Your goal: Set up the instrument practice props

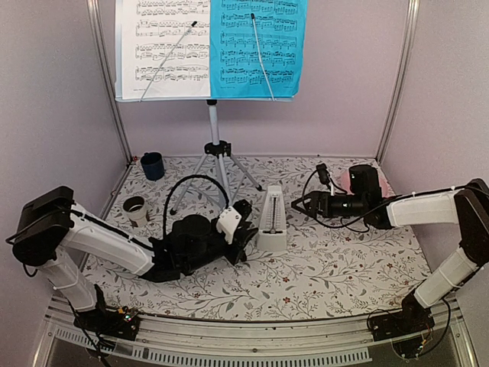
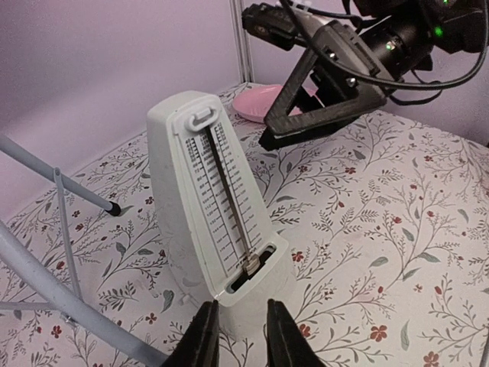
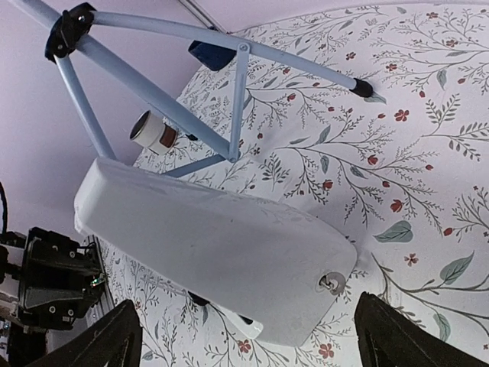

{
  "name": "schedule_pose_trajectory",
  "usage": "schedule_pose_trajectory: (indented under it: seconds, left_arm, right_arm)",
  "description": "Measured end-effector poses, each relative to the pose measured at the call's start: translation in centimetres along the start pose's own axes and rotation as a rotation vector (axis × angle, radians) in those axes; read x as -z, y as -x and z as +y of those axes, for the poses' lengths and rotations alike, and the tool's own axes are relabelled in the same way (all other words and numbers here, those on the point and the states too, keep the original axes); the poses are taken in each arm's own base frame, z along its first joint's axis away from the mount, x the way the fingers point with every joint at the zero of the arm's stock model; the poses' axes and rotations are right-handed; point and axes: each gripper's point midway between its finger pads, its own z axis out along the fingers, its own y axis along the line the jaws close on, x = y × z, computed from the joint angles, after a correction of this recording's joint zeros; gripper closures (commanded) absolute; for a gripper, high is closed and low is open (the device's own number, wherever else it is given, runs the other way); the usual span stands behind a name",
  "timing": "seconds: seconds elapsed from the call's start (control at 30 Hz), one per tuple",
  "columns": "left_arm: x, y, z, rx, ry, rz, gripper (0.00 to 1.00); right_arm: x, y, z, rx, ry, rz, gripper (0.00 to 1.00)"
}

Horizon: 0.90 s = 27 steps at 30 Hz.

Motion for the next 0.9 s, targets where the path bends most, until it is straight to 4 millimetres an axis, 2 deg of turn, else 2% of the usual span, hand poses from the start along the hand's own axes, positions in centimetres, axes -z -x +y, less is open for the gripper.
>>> schedule_pose_trajectory:
  seconds: [0.1,0.27,0.47,0.73,0.9]
  left_arm:
    - [0.3,0.0,0.6,0.007,0.016,-0.005,0.74]
    - [0.6,0.1,1.2,0.012,0.031,-0.014,0.74]
    - [0.7,0.2,1.3,0.015,0.033,-0.025,0.73]
    - [0.9,0.4,1.4,0.018,0.033,-0.034,0.73]
    - [1.0,0.7,1.4,0.019,0.034,-0.046,0.73]
  right_arm:
    - [0.4,-0.7,1.2,0.024,-0.006,-0.005,0.00]
    - [-0.6,-1.6,3.0,0.056,-0.014,0.007,0.04]
    - [-1.8,-0.5,4.4,0.081,-0.040,-0.002,0.09]
    - [-3.4,0.0,4.2,0.085,-0.111,-0.010,0.17]
    - [-3.8,-0.3,3.7,0.075,-0.154,-0.016,0.29]
